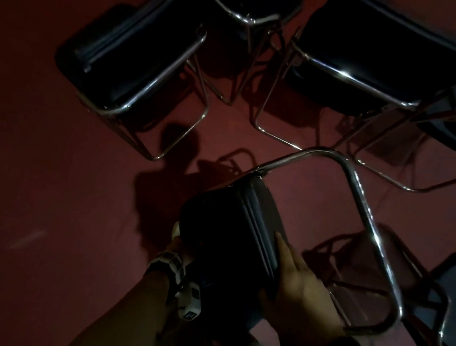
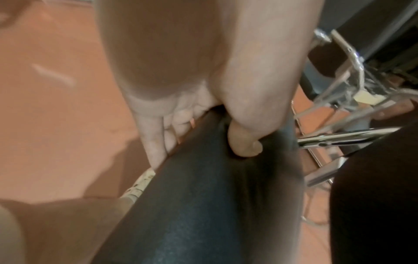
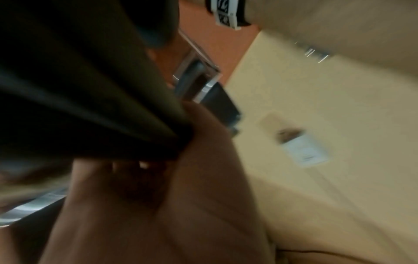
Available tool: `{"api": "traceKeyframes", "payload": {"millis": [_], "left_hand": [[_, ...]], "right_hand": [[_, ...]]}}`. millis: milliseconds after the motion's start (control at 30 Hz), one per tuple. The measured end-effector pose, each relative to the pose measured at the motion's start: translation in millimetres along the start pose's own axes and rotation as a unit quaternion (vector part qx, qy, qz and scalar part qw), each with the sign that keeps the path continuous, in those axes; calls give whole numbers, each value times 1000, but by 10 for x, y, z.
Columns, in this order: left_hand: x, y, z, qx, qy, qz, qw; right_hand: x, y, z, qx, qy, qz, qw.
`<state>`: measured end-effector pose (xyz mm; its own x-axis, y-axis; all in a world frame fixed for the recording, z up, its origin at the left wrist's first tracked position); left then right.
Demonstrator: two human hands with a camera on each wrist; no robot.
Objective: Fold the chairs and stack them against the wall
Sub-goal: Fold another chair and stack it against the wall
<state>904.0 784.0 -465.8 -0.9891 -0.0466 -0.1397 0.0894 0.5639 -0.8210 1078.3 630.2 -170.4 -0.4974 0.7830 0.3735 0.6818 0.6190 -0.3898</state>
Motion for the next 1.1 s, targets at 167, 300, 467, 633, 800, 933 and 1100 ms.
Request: {"api": "traceKeyframes", "payload": {"millis": [167, 300, 467, 633, 800, 933, 1100], "left_hand": [[-153, -212, -152, 4, 60, 32, 998], [-347, -259, -139, 11, 68, 70, 995], [-128, 6, 1, -13, -20, 8, 1000], [-59, -191, -73, -51, -8, 17, 999], [-167, -508, -291, -81, 13, 28, 996], [-181, -539, -347, -84, 24, 15, 996], [-175, -489, -368, -92, 7, 7, 996]], "right_hand": [[55, 45, -252, -55, -156, -30, 986], [-338, 21, -209, 3, -163, 60, 985], [-809, -74, -327, 30, -138, 188, 972], [-1195, -79, -473, 47, -103, 253, 961], [-1426, 4, -456, 51, -67, 277, 957], [-1506, 72, -394, 54, -25, 274, 960], [-1755, 221, -436, 73, -32, 299, 951]]}}
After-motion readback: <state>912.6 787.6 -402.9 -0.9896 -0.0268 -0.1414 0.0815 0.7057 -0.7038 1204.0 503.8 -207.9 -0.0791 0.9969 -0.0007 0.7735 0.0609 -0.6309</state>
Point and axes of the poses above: each hand's wrist, its own y-axis towards the middle knuckle, its own z-axis out of the palm, x = y × z, the point moved 10 cm from there along y, towards the middle knuckle, and after that the axes turned 15 degrees about -x, right-handed, at the moved point
